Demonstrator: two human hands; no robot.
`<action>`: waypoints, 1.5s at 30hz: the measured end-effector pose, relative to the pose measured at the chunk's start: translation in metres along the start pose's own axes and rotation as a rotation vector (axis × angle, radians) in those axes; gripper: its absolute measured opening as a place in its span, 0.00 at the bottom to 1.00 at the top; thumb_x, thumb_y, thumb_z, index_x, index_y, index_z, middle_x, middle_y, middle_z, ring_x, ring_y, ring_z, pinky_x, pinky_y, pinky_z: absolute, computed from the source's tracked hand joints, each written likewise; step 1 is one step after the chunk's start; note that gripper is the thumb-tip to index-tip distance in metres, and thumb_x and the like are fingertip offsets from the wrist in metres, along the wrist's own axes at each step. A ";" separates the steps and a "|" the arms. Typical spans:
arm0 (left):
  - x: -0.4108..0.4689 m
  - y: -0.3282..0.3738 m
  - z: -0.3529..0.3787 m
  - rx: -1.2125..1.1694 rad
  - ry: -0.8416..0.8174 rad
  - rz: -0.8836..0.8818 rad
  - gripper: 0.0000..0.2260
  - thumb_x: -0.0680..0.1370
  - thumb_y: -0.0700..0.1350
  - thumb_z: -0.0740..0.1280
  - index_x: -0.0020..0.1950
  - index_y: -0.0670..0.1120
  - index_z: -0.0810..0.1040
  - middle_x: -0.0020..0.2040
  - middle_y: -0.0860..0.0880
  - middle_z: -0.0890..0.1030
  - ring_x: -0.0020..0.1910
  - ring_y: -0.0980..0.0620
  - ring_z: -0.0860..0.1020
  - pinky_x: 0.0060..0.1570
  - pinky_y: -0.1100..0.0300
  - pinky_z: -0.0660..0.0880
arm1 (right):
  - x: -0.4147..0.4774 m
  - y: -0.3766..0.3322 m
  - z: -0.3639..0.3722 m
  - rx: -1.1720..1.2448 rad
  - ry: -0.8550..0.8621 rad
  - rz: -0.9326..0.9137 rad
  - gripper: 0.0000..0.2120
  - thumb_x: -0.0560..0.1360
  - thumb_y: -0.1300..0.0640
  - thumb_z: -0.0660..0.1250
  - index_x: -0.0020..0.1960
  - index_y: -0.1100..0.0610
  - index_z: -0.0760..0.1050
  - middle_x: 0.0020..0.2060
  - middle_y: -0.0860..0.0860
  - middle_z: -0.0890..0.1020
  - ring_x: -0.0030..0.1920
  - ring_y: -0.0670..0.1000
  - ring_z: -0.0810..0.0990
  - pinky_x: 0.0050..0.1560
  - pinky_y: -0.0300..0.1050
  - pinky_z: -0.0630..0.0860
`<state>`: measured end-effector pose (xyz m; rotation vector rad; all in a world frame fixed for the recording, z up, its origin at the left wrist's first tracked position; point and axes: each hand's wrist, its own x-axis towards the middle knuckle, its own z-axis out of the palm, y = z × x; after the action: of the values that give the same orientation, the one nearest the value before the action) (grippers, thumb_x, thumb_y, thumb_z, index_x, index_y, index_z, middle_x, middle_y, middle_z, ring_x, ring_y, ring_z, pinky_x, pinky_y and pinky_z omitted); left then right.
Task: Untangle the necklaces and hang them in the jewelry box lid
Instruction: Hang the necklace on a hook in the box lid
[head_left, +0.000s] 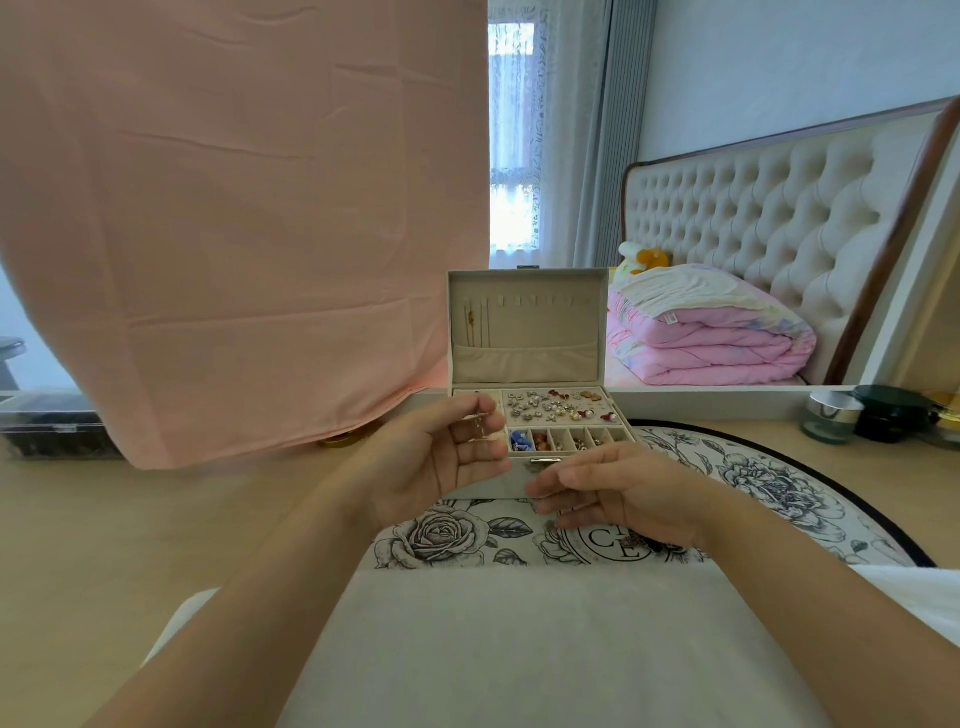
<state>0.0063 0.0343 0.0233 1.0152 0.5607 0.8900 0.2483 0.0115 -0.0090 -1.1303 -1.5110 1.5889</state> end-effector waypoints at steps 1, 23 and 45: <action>0.000 0.000 0.003 0.030 0.001 -0.017 0.07 0.82 0.43 0.62 0.51 0.42 0.78 0.42 0.46 0.83 0.37 0.49 0.83 0.42 0.53 0.83 | 0.001 -0.001 0.003 -0.005 0.008 -0.010 0.14 0.77 0.63 0.66 0.62 0.64 0.80 0.60 0.59 0.83 0.64 0.62 0.80 0.66 0.59 0.75; -0.001 0.007 -0.001 0.658 0.038 -0.100 0.06 0.80 0.39 0.69 0.53 0.41 0.84 0.37 0.50 0.79 0.31 0.55 0.73 0.39 0.60 0.76 | 0.009 -0.023 0.021 0.215 0.211 -0.209 0.15 0.79 0.67 0.54 0.39 0.63 0.75 0.30 0.56 0.70 0.27 0.51 0.65 0.32 0.47 0.70; 0.164 0.103 -0.025 1.058 0.551 0.388 0.07 0.77 0.50 0.72 0.43 0.47 0.84 0.38 0.52 0.82 0.36 0.56 0.78 0.36 0.61 0.71 | 0.158 -0.131 -0.052 -0.384 0.717 -0.395 0.05 0.73 0.49 0.75 0.40 0.48 0.83 0.34 0.39 0.82 0.40 0.40 0.78 0.41 0.38 0.72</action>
<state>0.0377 0.2096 0.1038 1.8827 1.4181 1.2544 0.2187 0.1910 0.0999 -1.3123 -1.4318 0.5401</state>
